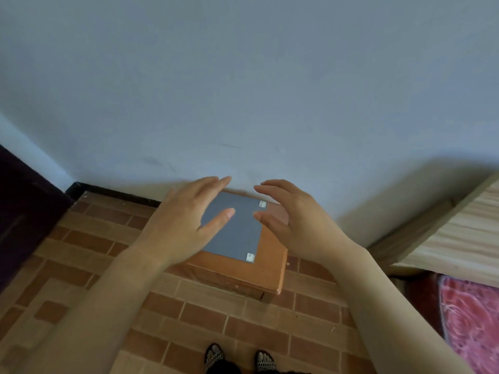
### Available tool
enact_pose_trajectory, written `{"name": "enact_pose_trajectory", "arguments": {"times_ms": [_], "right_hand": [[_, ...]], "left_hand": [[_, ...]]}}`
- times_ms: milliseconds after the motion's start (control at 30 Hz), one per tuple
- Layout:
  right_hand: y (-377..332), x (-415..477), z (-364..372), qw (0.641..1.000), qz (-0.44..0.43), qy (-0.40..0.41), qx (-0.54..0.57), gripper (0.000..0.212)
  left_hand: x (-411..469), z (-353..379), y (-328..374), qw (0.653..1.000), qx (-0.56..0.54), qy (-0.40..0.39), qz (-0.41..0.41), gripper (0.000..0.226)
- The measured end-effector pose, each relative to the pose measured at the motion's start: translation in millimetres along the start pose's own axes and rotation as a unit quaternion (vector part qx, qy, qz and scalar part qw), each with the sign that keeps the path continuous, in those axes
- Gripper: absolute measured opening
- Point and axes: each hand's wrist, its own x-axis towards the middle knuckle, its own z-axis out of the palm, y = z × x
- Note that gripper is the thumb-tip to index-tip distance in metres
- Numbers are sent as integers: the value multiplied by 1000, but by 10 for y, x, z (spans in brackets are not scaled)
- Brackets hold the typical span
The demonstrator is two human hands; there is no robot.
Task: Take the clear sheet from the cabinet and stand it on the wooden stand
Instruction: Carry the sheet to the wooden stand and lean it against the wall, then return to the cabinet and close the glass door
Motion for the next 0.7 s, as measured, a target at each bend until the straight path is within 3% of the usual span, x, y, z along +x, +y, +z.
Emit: {"name": "enact_pose_trajectory", "arguments": {"times_ms": [333, 567, 700], "right_hand": [[-577, 162, 449, 982, -141, -129, -4, 51], [-1465, 375, 1053, 940, -252, -231, -3, 50], [-2115, 485, 1480, 915, -305, -263, -4, 50]], "left_hand": [[-977, -75, -186, 983, 7, 40, -177, 64], [-1948, -398, -520, 942, 3, 100, -320, 65], [-2446, -618, -912, 920, 13, 154, -361, 68]]}}
